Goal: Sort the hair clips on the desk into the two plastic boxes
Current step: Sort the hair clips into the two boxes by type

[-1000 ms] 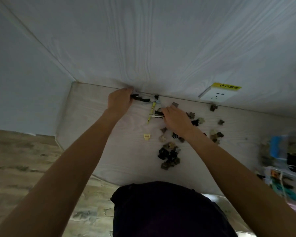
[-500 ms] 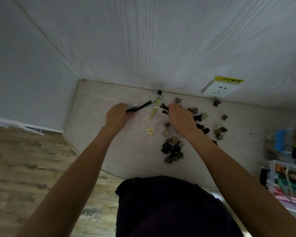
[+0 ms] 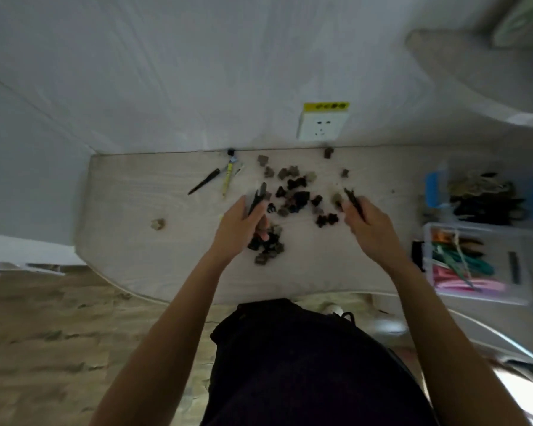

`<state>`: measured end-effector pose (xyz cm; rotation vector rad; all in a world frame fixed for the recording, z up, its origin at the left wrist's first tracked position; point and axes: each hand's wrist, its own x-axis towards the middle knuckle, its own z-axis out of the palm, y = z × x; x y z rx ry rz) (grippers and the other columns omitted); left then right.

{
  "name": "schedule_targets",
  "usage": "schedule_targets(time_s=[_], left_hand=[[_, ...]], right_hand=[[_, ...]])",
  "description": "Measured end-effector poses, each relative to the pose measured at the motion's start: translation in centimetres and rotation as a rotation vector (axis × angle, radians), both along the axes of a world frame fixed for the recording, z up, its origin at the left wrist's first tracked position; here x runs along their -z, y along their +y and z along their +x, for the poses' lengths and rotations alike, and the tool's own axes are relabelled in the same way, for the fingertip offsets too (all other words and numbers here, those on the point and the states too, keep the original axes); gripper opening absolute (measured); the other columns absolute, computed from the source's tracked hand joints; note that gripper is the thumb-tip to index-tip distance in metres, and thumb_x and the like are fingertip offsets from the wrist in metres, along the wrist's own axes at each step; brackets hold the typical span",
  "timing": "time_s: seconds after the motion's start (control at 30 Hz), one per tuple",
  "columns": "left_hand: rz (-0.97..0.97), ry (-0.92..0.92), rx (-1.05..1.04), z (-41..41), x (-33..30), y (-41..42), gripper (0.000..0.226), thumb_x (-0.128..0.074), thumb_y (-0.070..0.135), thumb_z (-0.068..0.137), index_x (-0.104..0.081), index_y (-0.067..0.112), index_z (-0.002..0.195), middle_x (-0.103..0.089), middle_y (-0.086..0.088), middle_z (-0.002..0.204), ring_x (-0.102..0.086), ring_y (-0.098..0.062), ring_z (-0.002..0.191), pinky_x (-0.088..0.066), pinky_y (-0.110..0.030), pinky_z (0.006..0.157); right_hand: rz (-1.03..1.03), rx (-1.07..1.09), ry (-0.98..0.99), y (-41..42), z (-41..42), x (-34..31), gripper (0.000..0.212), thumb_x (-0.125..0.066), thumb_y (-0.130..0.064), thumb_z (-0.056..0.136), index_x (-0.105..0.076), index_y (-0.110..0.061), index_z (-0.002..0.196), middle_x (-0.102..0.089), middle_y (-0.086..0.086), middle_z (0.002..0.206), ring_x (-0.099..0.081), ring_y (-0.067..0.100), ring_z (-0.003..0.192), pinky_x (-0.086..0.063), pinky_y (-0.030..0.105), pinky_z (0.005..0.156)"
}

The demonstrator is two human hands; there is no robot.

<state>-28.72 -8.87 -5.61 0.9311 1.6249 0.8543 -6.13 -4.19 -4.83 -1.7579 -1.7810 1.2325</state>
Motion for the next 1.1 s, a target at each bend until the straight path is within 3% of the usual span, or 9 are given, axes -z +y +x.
schedule_targets(time_s=[0.13,0.33,0.47,0.6,0.7,0.8,0.87,0.97,1.1], left_hand=[[0.015,-0.094,0.249,8.1,0.3,0.2,0.015,-0.041,0.017,0.098,-0.042,0.012,0.085,-0.056,-0.003,0.066,-0.052,-0.004,0.041,-0.035,-0.011,0.039],[0.095,0.091,0.489,19.1,0.6,0.5,0.014,-0.043,0.022,0.097,-0.046,0.011,0.088,-0.06,0.006,0.065,-0.054,-0.01,0.046,-0.041,-0.023,0.053],[0.208,0.385,0.566,23.8,-0.2,0.8,0.023,-0.045,0.03,0.096,-0.047,0.009,0.105,-0.064,-0.001,0.072,-0.062,-0.02,0.059,-0.047,-0.033,0.058],[0.369,0.821,0.723,28.2,-0.7,1.9,0.036,-0.045,0.032,0.095,-0.043,0.011,0.125,-0.064,-0.01,0.095,-0.061,-0.028,0.083,-0.04,-0.032,0.059],[0.426,1.006,0.871,31.3,0.4,3.1,0.039,-0.047,0.028,0.094,-0.044,0.009,0.128,-0.058,-0.011,0.121,-0.052,-0.028,0.111,-0.045,-0.037,0.084],[0.351,0.978,1.009,32.3,2.0,3.9,0.049,-0.055,0.03,0.088,-0.043,0.01,0.132,-0.049,-0.012,0.133,-0.041,-0.029,0.126,-0.035,-0.039,0.103],[0.363,0.858,0.979,31.8,2.3,3.7,0.053,-0.058,0.031,0.087,-0.043,0.012,0.134,-0.048,-0.011,0.136,-0.039,-0.027,0.128,-0.036,-0.038,0.105],[0.577,0.704,0.787,29.3,2.3,2.8,0.039,-0.056,0.023,0.089,-0.052,0.014,0.126,-0.057,-0.007,0.126,-0.049,-0.022,0.118,-0.042,-0.03,0.095],[0.687,0.688,0.484,22.6,2.5,1.0,0.024,-0.05,0.018,0.09,-0.061,0.017,0.111,-0.065,0.001,0.108,-0.056,-0.011,0.097,-0.044,-0.02,0.079]], right_hand=[[0.09,0.082,-0.212,-2.4,9.5,-0.7,0.031,-0.04,-0.034,0.097,-0.052,-0.006,0.103,-0.057,0.017,0.075,-0.055,0.03,0.065,-0.038,0.034,0.057],[0.194,-0.074,-0.685,-1.8,20.8,2.1,0.03,-0.047,-0.027,0.094,-0.053,-0.011,0.118,-0.064,0.02,0.109,-0.06,0.038,0.096,-0.048,0.048,0.084],[0.196,-0.268,-0.611,-1.2,22.6,2.1,0.043,-0.062,-0.023,0.083,-0.053,-0.013,0.123,-0.059,0.016,0.123,-0.052,0.036,0.111,-0.043,0.044,0.092],[0.296,-0.181,-0.505,-2.5,24.9,1.6,0.036,-0.061,-0.01,0.081,-0.058,-0.007,0.116,-0.06,0.018,0.117,-0.051,0.038,0.109,-0.042,0.045,0.091],[0.291,-0.077,-0.456,-3.7,26.3,1.6,0.038,-0.058,-0.007,0.083,-0.055,-0.007,0.12,-0.058,0.019,0.118,-0.049,0.038,0.109,-0.041,0.045,0.093],[0.293,-0.083,-0.448,-4.3,26.6,2.0,0.043,-0.059,-0.004,0.08,-0.053,-0.006,0.123,-0.058,0.019,0.117,-0.05,0.039,0.108,-0.041,0.045,0.091],[0.318,-0.089,-0.472,-4.5,26.3,2.2,0.042,-0.06,-0.003,0.078,-0.056,-0.006,0.119,-0.06,0.019,0.113,-0.053,0.039,0.104,-0.043,0.045,0.088],[0.438,-0.066,-0.468,-4.3,25.0,1.8,0.032,-0.058,-0.006,0.075,-0.063,-0.007,0.107,-0.067,0.016,0.1,-0.06,0.038,0.093,-0.047,0.044,0.083],[0.519,-0.138,-0.391,-3.7,20.5,0.7,0.024,-0.057,-0.008,0.08,-0.065,-0.009,0.103,-0.068,0.012,0.099,-0.061,0.032,0.092,-0.046,0.039,0.084]])
